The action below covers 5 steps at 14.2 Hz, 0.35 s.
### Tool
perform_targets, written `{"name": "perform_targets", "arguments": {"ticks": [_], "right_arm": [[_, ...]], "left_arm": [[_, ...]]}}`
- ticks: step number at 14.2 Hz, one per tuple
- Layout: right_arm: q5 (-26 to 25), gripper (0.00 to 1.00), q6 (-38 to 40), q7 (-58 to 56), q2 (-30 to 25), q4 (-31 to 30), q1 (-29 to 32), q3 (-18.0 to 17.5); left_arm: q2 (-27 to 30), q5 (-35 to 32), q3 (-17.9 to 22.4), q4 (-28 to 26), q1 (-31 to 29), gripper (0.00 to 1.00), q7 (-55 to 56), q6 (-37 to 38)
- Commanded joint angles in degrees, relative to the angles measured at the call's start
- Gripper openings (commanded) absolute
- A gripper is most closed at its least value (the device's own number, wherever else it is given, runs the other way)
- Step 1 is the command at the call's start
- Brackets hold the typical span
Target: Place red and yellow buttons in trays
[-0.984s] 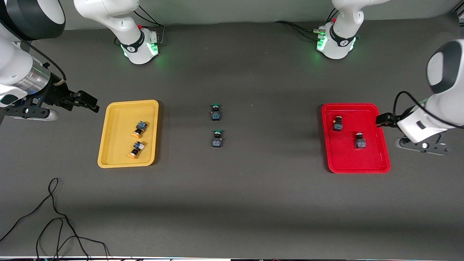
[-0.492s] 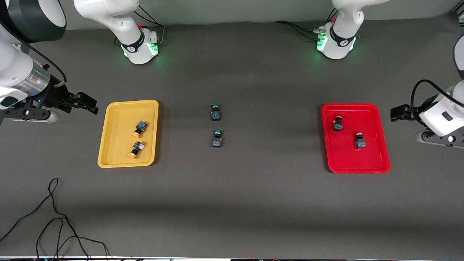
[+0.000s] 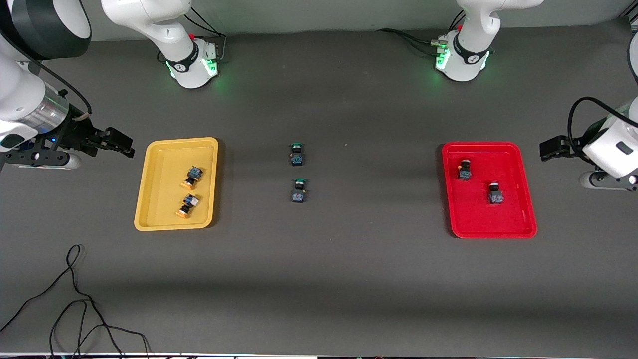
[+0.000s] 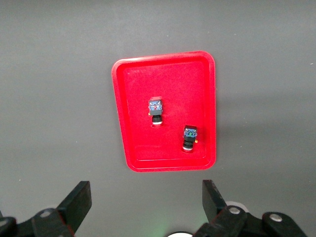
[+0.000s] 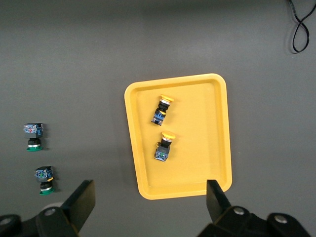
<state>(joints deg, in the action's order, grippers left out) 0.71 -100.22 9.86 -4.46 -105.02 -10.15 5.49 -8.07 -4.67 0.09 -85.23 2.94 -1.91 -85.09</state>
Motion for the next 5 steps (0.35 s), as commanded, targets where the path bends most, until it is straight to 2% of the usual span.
{"name": "perform_targets", "arguments": {"ticks": [1,3,5], "right_arm": [[-1.58,1.0,0.03,-1.25,1.03,1.13,-0.31,0.31],[-1.94,1.0,-0.06,-1.34,1.03,1.13,-0.31,0.31],[-1.94,1.0,0.03,-1.34,1.03,1.13,-0.31,0.31]], "left_arm": [[3.58,1.86,3.15,-3.35,2.59,1.0,1.55,-0.16],[4.55,3.52,6.57,-4.33,4.7,1.0,1.47,-0.43],[4.73,3.53,7.03,-4.33,5.06,1.0,1.47,-0.34]]}}
